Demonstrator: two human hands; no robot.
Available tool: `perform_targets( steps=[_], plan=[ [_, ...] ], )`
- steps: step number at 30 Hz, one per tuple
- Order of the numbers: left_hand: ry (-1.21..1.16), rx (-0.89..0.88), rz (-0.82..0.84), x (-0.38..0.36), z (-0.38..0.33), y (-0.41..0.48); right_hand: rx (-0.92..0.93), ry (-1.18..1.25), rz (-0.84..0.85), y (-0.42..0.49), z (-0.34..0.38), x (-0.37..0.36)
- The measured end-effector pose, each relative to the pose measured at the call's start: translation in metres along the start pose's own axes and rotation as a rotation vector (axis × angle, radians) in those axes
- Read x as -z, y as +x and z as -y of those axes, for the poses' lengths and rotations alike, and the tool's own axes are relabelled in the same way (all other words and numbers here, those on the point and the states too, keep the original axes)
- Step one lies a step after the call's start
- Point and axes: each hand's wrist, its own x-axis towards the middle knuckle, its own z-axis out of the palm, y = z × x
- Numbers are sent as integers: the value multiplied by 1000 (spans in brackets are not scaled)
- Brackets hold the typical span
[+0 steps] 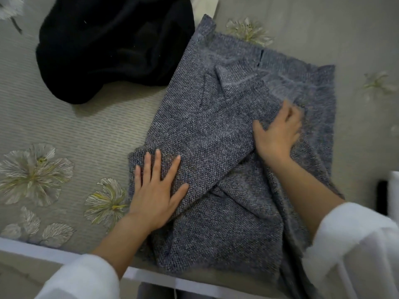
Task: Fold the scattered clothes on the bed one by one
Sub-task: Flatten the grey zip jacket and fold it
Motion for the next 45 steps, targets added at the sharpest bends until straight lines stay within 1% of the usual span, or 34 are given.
perform_targets(
  steps=[1, 2, 3, 4, 5, 6, 7, 12, 15, 17, 19, 21, 23, 24, 26, 29, 31, 34, 35, 37, 38, 40, 42, 45],
  plan=[
    [-4, -11, -15, 0, -4, 1, 156, -36, 47, -11, 1, -2],
    [-6, -32, -26, -1, -10, 1, 301, -96, 124, -21, 0, -3],
    [3, -57, -19, -4, -15, 0, 408, -188, 226, -28, -7, -8],
    [23, -79, 7, -9, -20, -2, 464, -292, 334, -35, -15, -13],
    [46, -90, 35, -15, -24, -3, 473, -378, 423, -38, -25, -19],
    [64, -87, 57, -22, -28, -3, 463, -429, 470, -40, -32, -24],
    [72, -73, 66, -27, -30, -2, 454, -454, 478, -40, -36, -27],
    [97, -50, 65, -39, -28, 5, 451, -477, 443, -40, -34, -33],
    [109, -50, 69, -40, -28, 5, 401, -336, 460, -51, -38, -31],
    [91, -57, 89, -38, -29, 5, 352, -141, 503, -65, -45, -17],
    [41, -102, 115, -30, -29, -3, 361, 3, 494, -90, -64, 7],
    [-8, -210, 115, -21, -24, -25, 408, -38, 427, -129, -96, 33],
    [9, -347, 90, -18, -15, -58, 390, -139, 396, -174, -137, 48],
    [49, -413, 75, -19, -9, -76, 379, -198, 393, -196, -156, 50],
    [162, -524, 73, -28, 2, -103, 412, -320, 377, -234, -186, 47],
    [369, -590, 146, -41, 9, -109, 495, -453, 365, -262, -205, 35],
    [456, -568, 139, -45, 5, -100, 495, -496, 336, -261, -206, 24],
    [499, -481, 144, -47, -8, -89, 401, -494, 315, -246, -194, 16],
    [550, -456, 178, -47, -13, -87, 367, -496, 326, -240, -189, 13],
    [621, -415, 258, -42, -25, -88, 299, -525, 422, -232, -179, 13],
    [632, -405, 276, -39, -30, -87, 281, -526, 443, -230, -175, 14],
    [634, -397, 298, -33, -36, -85, 259, -481, 450, -226, -167, 20],
    [583, -378, 297, -21, -40, -82, 232, -430, 474, -224, -162, 29],
    [493, -377, 293, 0, -45, -80, 195, -420, 518, -222, -153, 47]
  ],
)
